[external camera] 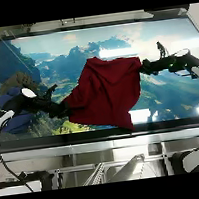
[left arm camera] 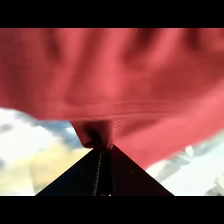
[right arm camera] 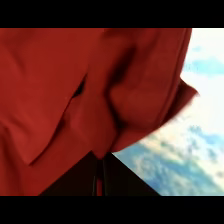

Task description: Fold the shirts.

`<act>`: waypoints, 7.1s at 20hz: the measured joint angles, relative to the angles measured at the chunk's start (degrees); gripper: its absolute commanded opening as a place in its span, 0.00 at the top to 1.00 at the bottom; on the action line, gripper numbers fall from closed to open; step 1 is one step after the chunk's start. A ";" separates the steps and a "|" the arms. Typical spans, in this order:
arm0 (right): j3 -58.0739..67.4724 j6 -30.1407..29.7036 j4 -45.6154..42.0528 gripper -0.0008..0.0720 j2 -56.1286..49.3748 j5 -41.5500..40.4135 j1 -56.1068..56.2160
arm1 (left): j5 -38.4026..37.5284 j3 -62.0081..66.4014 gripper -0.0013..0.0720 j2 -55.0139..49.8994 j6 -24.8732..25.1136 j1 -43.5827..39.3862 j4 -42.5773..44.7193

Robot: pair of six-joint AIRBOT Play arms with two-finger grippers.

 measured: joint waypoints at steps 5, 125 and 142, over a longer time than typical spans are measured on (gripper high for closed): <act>0.04 -0.42 1.49 0.97 13.86 6.03 -4.57 | -8.37 18.82 0.96 3.48 0.46 0.00 -2.01; -42.38 -2.97 -12.55 0.52 24.98 10.93 -26.36 | -16.00 32.09 0.95 -23.04 20.09 16.04 0.79; -44.81 -3.21 -8.13 0.97 23.80 4.76 -16.11 | -17.07 32.09 0.95 -23.04 20.02 16.04 0.79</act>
